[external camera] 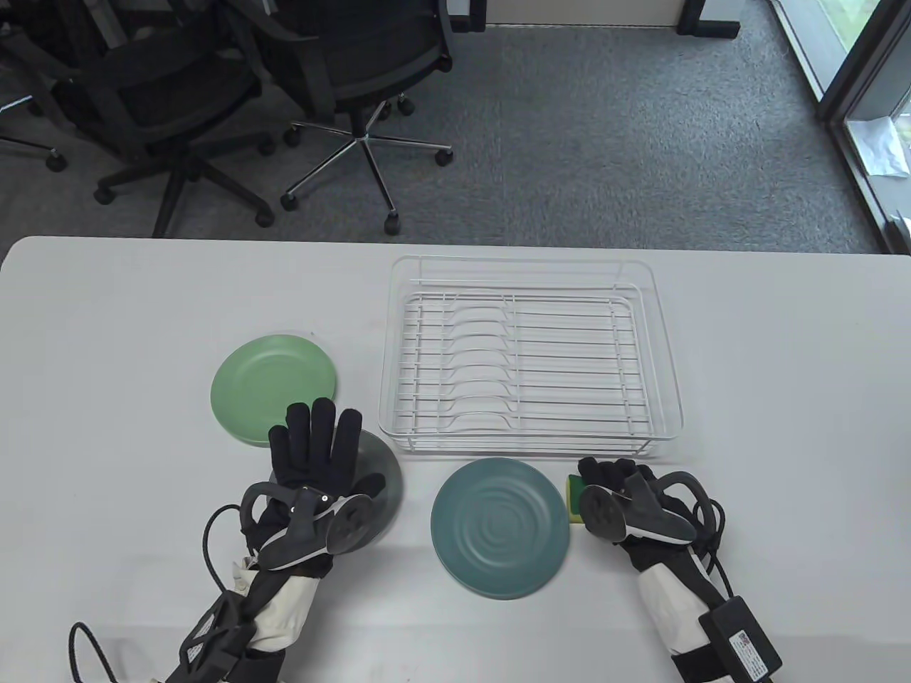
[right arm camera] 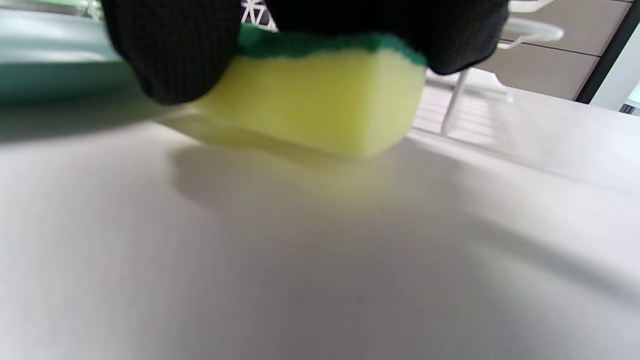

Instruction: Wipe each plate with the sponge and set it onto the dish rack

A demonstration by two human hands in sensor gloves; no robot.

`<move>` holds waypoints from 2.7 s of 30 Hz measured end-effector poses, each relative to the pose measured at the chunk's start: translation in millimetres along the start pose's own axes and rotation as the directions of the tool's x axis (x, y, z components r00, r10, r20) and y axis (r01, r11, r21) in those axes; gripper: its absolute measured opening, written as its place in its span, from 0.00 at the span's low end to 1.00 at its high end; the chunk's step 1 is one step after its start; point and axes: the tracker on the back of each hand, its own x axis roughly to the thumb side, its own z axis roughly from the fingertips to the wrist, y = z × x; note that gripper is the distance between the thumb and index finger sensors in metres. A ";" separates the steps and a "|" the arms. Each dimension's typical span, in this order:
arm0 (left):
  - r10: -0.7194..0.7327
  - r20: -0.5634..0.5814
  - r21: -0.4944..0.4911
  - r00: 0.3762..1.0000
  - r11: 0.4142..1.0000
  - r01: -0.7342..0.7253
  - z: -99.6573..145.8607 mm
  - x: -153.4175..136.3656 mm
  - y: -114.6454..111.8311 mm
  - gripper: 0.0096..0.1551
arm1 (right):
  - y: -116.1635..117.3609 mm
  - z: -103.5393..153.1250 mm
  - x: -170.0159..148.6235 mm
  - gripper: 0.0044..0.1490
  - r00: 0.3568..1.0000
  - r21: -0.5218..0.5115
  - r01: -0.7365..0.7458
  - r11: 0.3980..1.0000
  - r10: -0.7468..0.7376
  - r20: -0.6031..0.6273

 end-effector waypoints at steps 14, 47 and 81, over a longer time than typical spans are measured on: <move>0.032 0.190 -0.007 0.981 0.999 -0.031 -16.9 60.0 4.8 0.44 | -29.7 13.5 -7.0 0.52 0.941 -0.149 0.337 0.930 -0.330 0.074; 0.319 0.046 -0.329 0.947 0.900 -0.287 -80.3 77.7 -37.2 0.34 | -32.0 17.5 -11.2 0.51 0.889 -0.226 0.459 0.859 -0.443 0.119; 0.861 0.137 -0.090 0.490 0.503 -0.859 -62.4 30.4 45.8 0.25 | -96.1 42.3 -7.7 0.49 0.827 -0.543 0.549 0.636 -0.508 0.240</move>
